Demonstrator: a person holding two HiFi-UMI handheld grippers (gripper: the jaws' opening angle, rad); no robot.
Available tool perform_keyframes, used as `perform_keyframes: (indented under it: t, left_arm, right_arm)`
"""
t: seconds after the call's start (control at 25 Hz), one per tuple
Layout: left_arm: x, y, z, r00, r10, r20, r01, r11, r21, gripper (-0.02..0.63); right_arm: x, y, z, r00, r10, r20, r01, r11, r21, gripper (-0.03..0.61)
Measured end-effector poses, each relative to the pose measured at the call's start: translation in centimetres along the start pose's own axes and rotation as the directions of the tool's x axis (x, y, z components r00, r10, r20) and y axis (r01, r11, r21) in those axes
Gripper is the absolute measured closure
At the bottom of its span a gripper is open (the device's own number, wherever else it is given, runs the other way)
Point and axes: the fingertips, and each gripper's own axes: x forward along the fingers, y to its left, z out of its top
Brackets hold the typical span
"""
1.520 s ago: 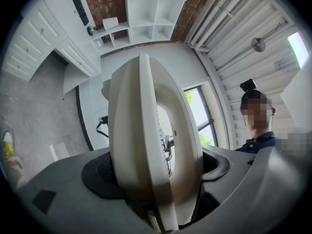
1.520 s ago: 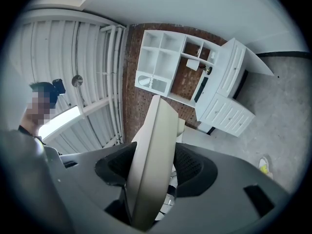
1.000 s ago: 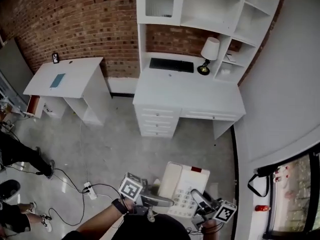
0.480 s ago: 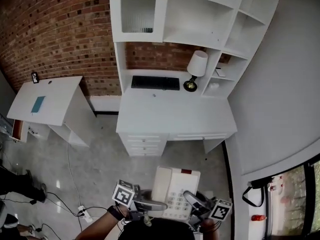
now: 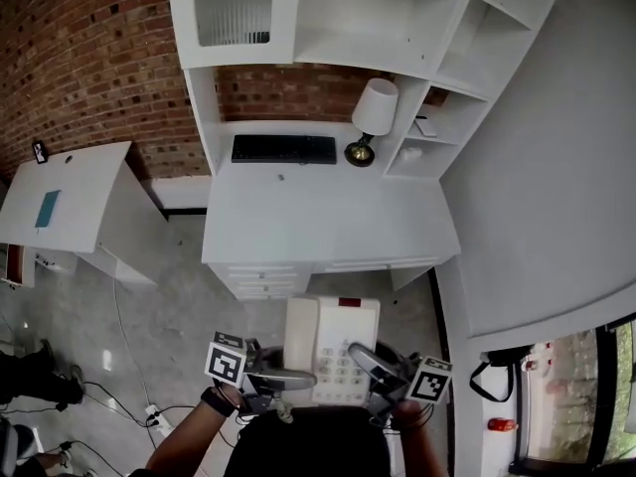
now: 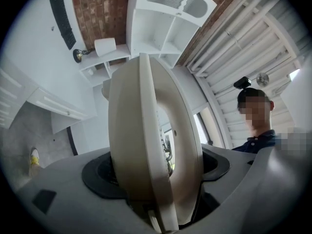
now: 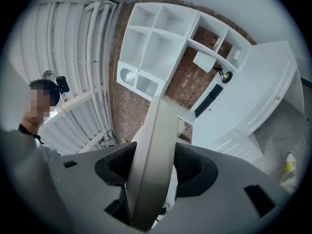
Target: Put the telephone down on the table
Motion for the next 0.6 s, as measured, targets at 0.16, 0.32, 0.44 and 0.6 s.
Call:
perform_keyframes:
  t: [0.16, 0.32, 0.44, 0.6]
  left_arm:
    - [1.7, 3.7, 5.0, 0.999, 0.040, 0.032, -0.041, 0.999, 0.028, 0.186]
    - [5.3, 8.2, 10.9, 0.994, 0.070, 0.082, -0.073, 0.996, 0.041, 0.186]
    - [8.6, 10.8, 15.6, 0.986, 0.082, 0.143, -0.088, 0.996, 0.034, 0.186]
    - [11.6, 14.0, 20.3, 0.977, 0.135, 0.165, -0.140, 0.990, 0.021, 0.186]
  right_arm:
    - [2.4, -3.9, 4.9, 0.998, 0.053, -0.030, -0.054, 0.999, -0.001, 0.350]
    - [3.9, -8.9, 11.6, 0.993, 0.096, -0.062, -0.096, 0.995, 0.008, 0.351]
    - [4.6, -12.3, 16.8, 0.988, 0.118, -0.101, -0.115, 0.993, 0.032, 0.352]
    - [5.8, -15.8, 22.4, 0.978, 0.153, -0.143, -0.147, 0.988, 0.053, 0.353]
